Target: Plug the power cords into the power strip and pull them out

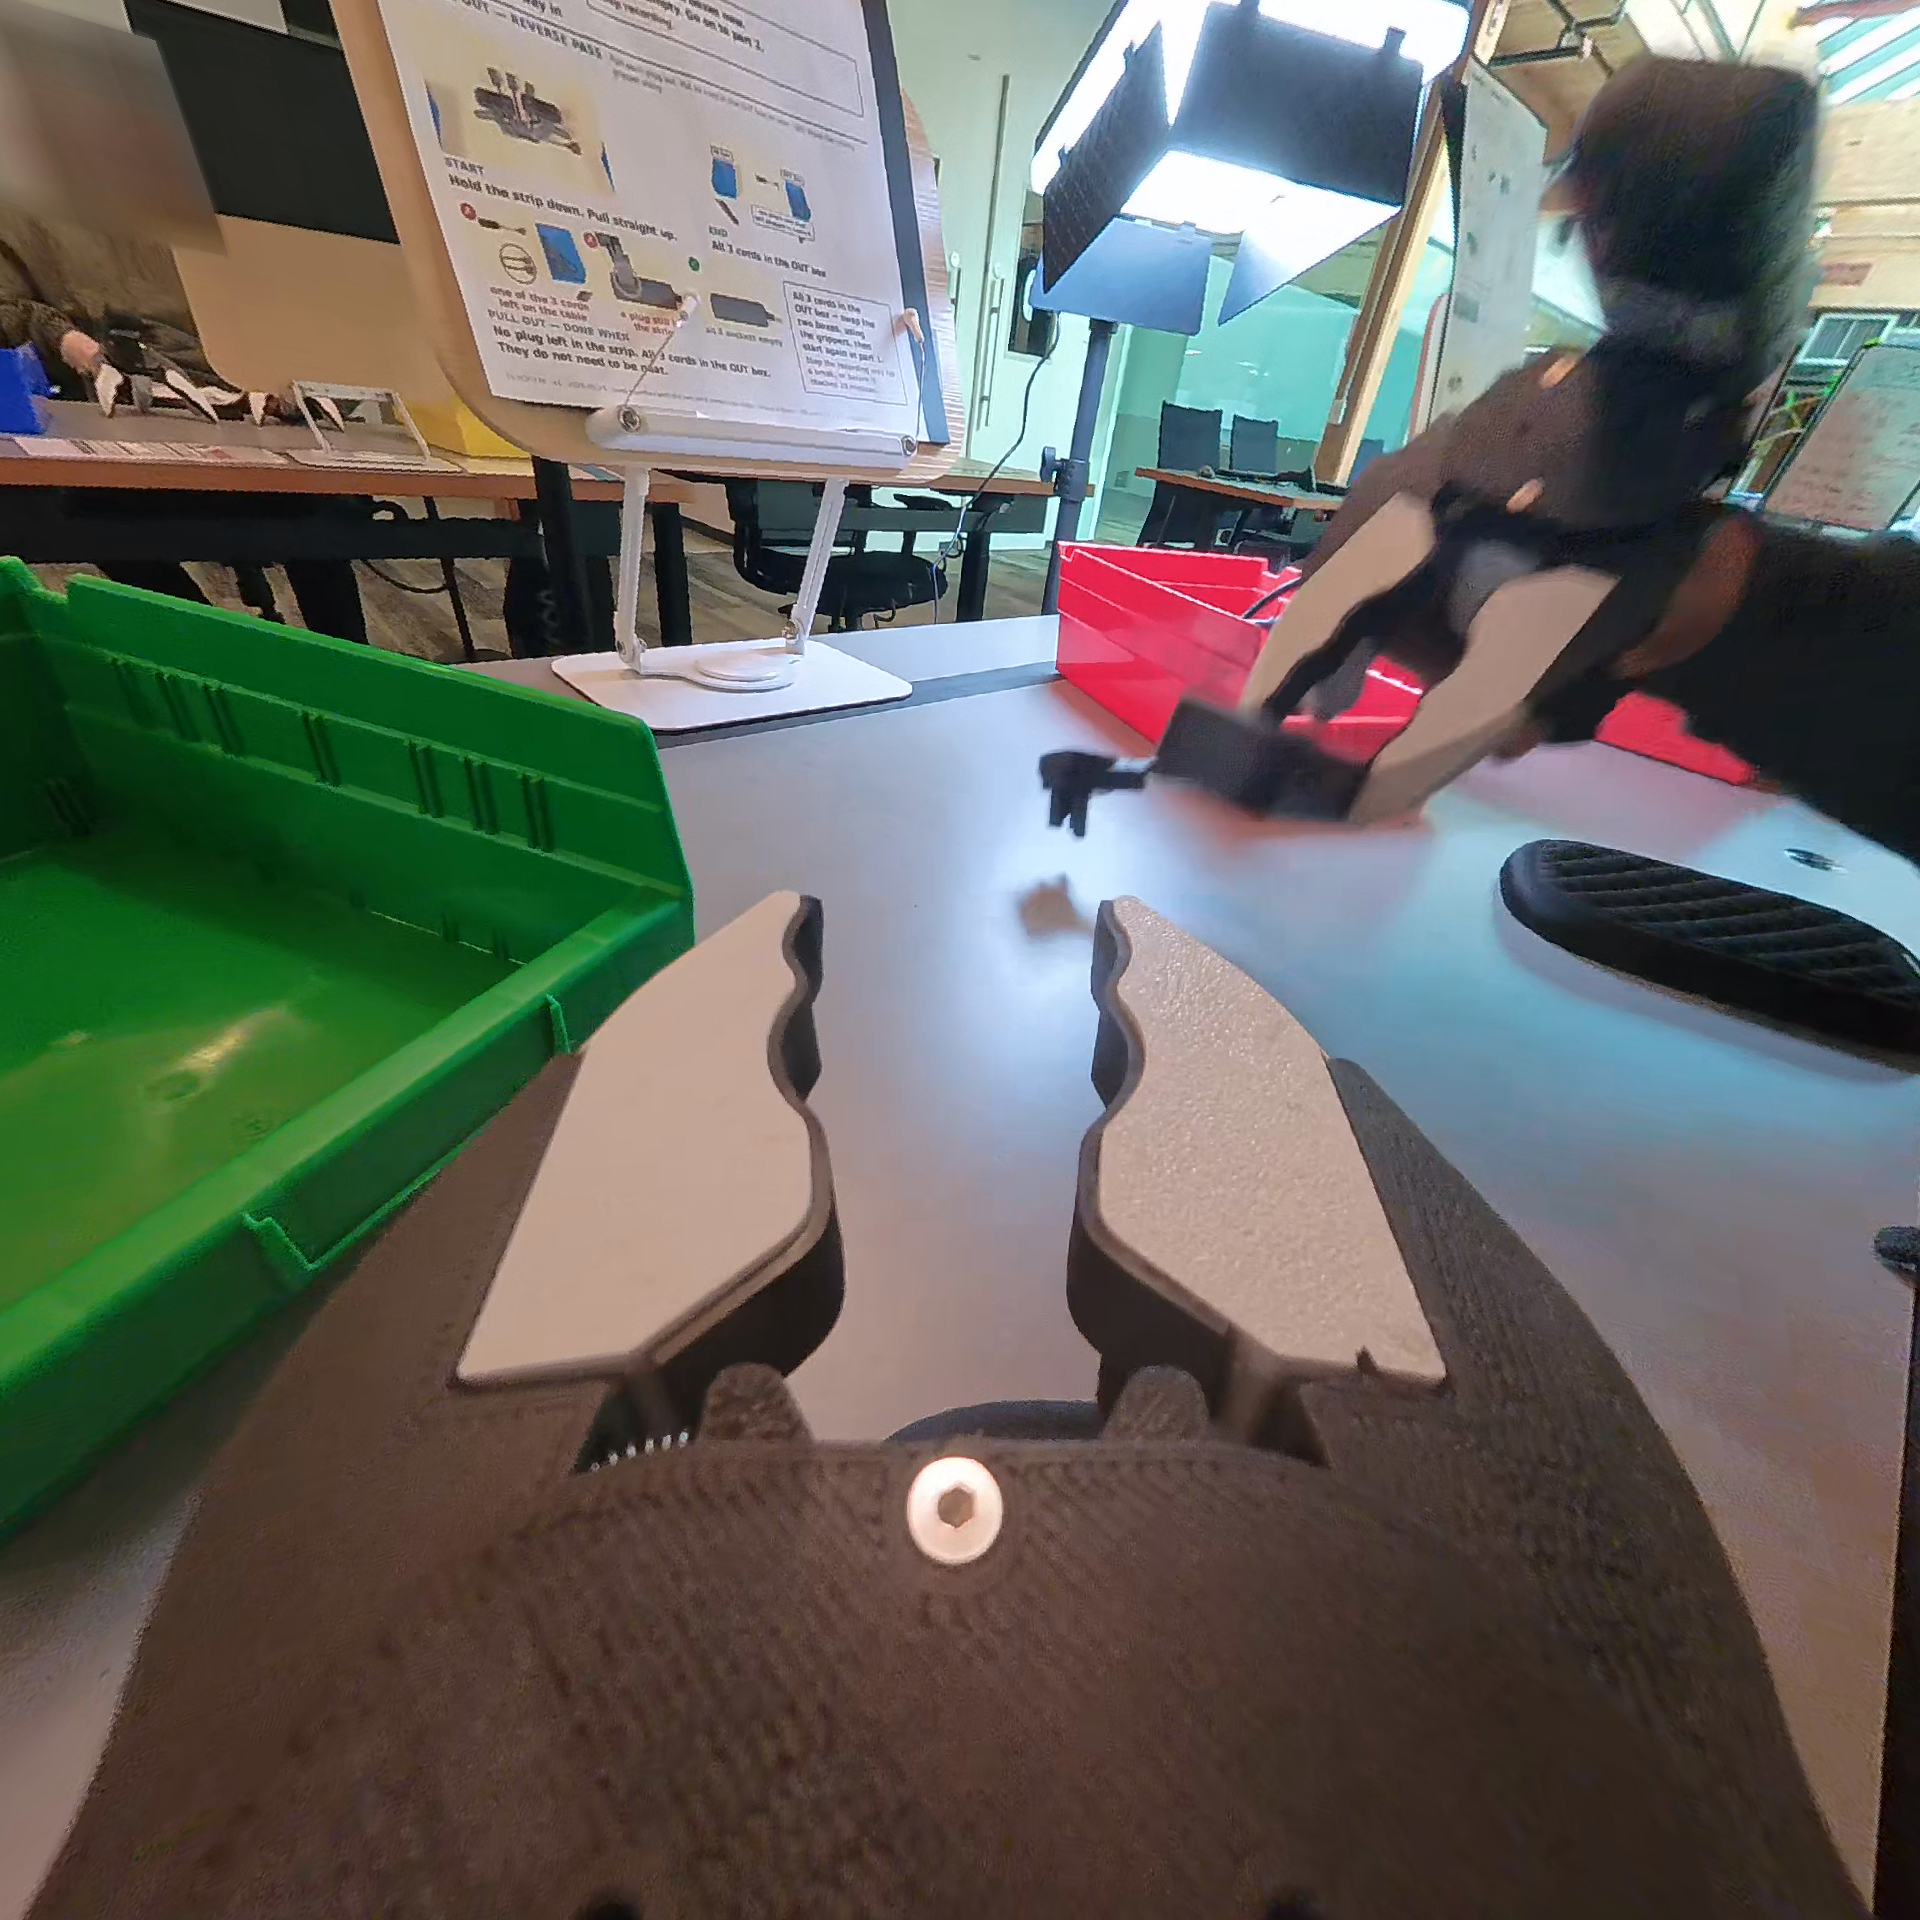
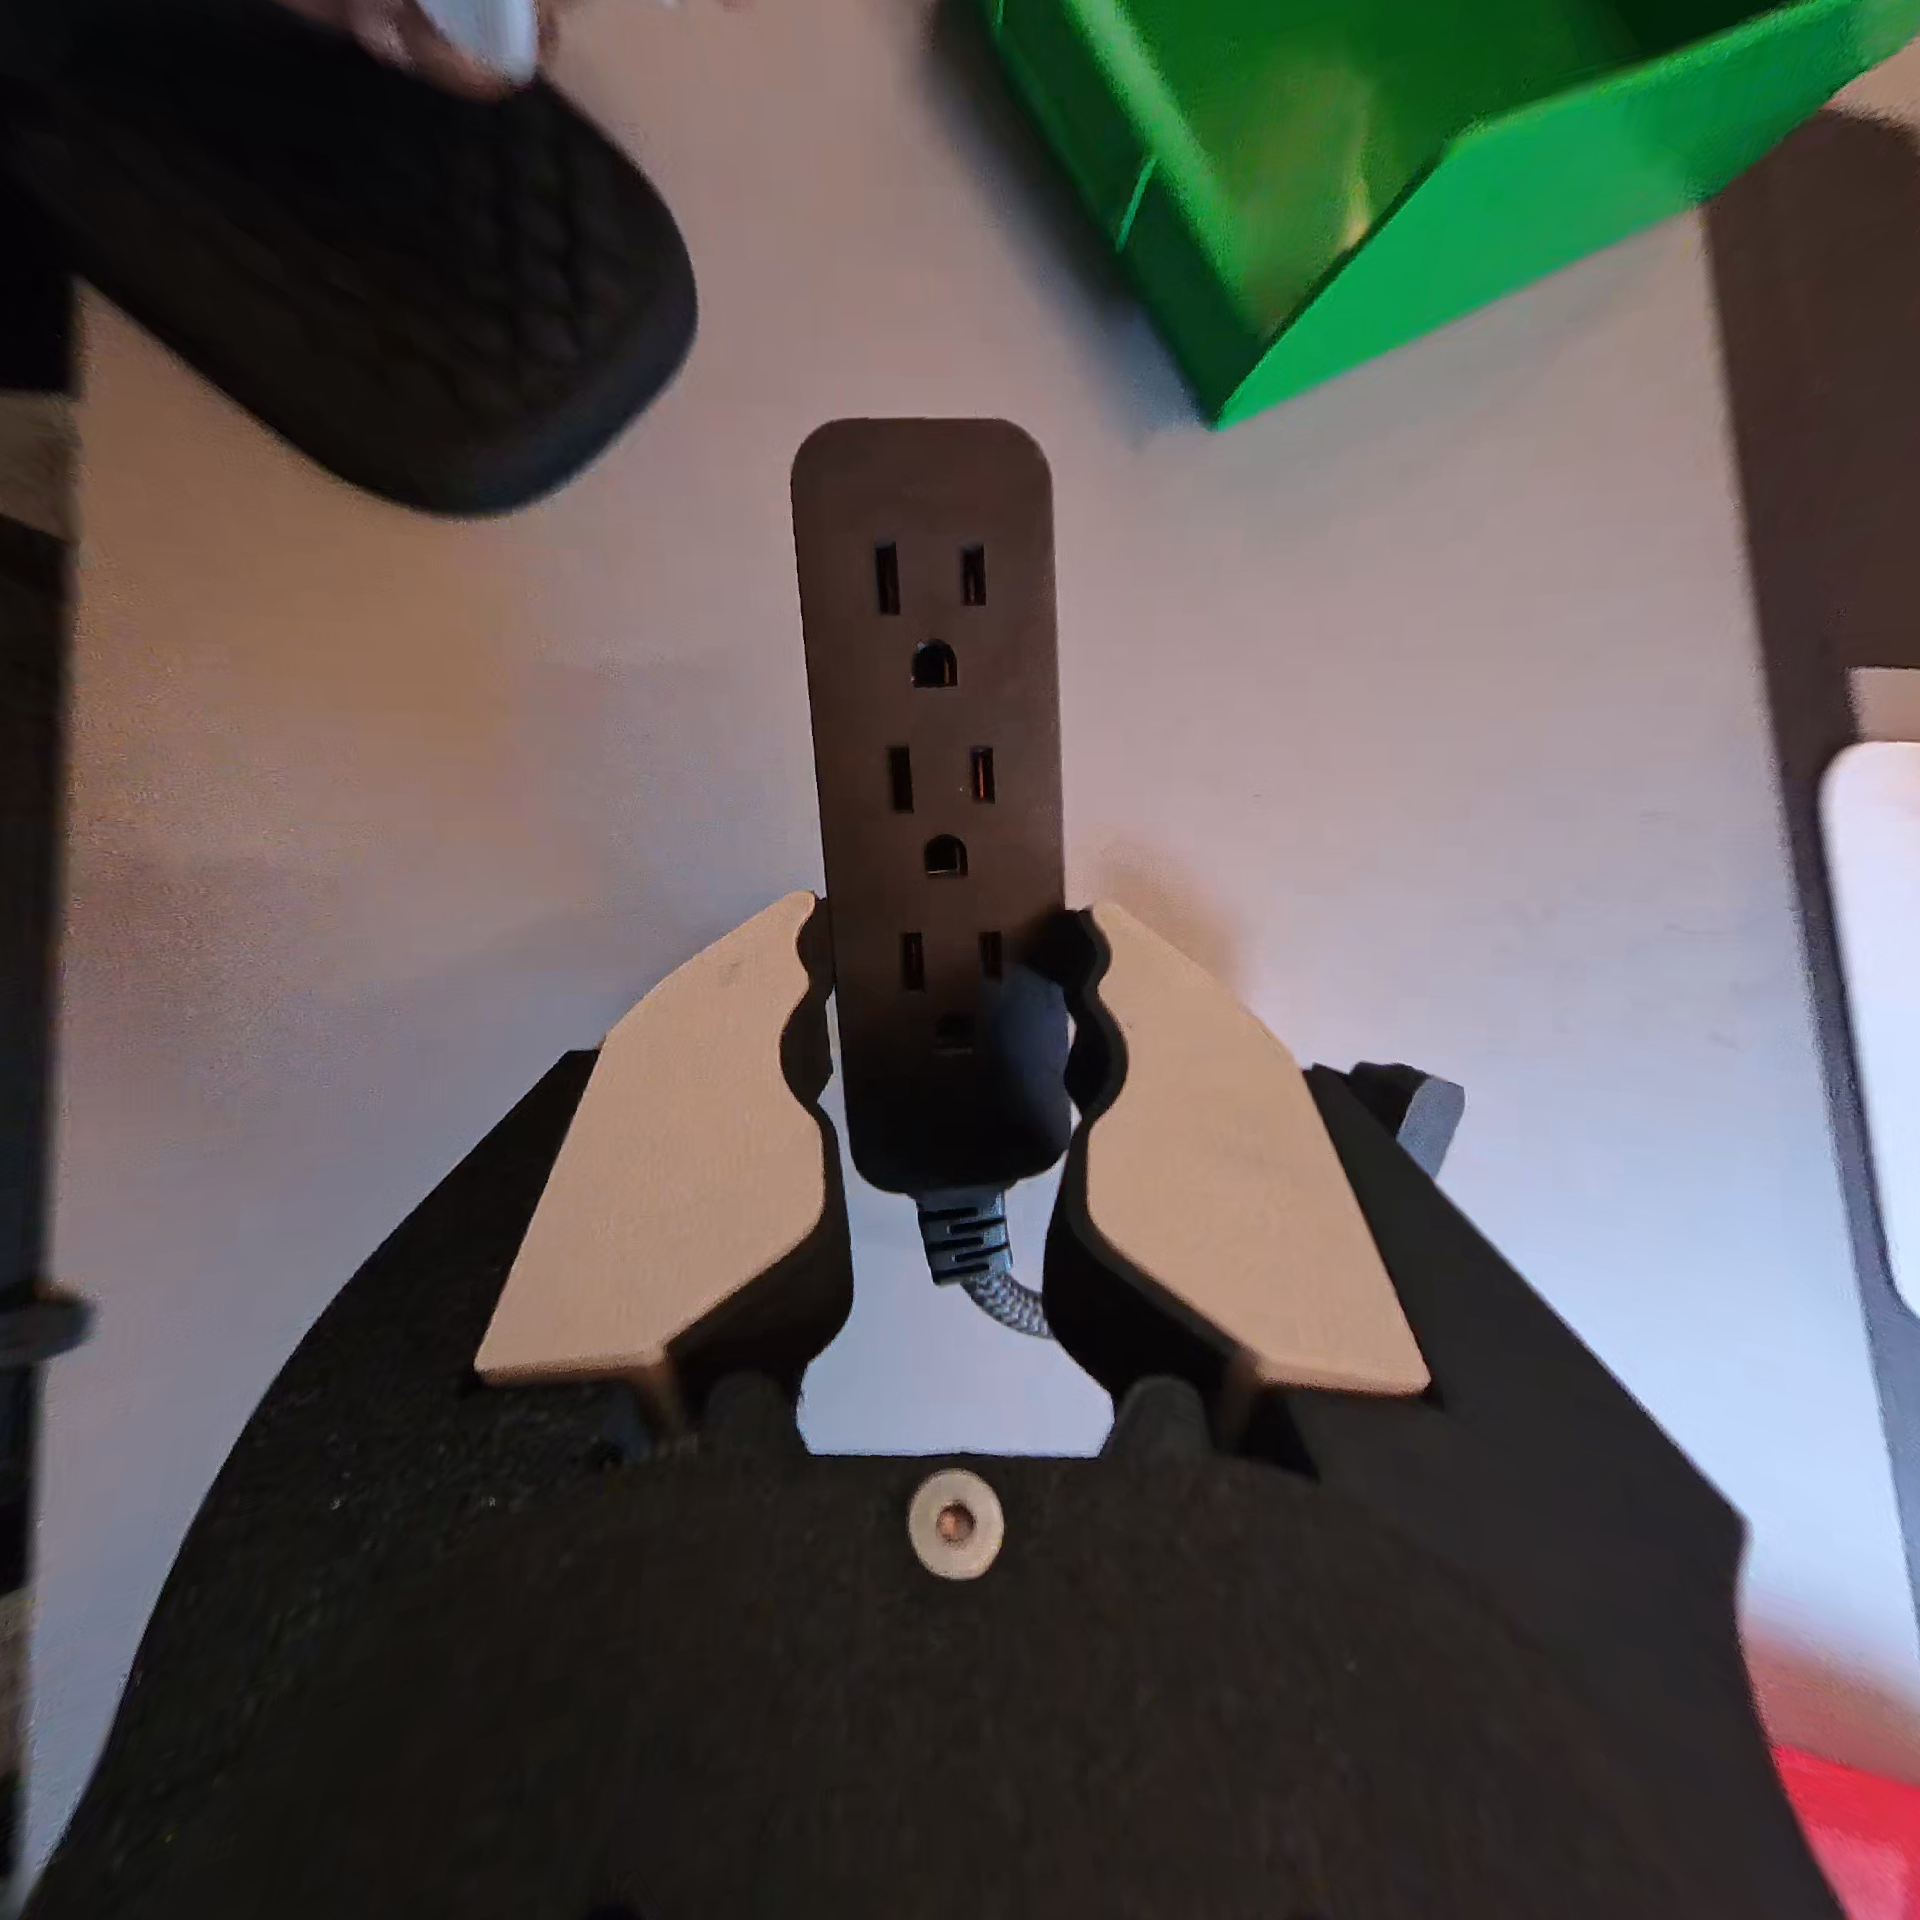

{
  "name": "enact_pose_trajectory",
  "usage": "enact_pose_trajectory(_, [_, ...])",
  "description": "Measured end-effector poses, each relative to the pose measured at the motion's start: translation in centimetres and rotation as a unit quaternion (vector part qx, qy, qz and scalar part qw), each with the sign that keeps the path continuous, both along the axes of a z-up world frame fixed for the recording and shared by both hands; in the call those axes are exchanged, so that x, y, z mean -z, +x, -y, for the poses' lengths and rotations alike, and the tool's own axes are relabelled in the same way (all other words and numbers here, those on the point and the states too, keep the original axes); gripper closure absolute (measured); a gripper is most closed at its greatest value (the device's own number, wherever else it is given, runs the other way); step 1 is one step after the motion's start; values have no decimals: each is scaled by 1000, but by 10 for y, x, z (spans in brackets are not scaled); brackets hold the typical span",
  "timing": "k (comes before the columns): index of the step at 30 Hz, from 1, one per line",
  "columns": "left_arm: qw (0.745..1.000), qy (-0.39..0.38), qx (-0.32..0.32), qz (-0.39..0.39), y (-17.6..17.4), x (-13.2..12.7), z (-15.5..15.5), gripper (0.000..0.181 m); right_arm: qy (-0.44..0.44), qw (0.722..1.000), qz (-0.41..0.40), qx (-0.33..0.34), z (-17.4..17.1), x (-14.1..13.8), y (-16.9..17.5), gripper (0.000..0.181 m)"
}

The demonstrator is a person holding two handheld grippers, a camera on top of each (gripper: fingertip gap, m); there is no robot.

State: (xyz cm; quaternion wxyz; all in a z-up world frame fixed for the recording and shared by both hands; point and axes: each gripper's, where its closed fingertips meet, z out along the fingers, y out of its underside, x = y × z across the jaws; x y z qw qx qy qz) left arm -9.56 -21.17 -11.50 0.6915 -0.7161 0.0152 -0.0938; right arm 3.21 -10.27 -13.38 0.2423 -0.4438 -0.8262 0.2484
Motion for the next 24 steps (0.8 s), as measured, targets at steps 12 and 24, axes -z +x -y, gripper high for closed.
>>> enact_pose_trajectory(12, [999, -41, 19, -27, 11, 11, -3, 140, 163, 981, -44, 91, -88, -134, 106, 138])
enact_pose_trajectory(24, [998, -54, 30, -26, 13, 16, -6, 144, 219, 959, 40, 174, -278, -45, 137, 138])
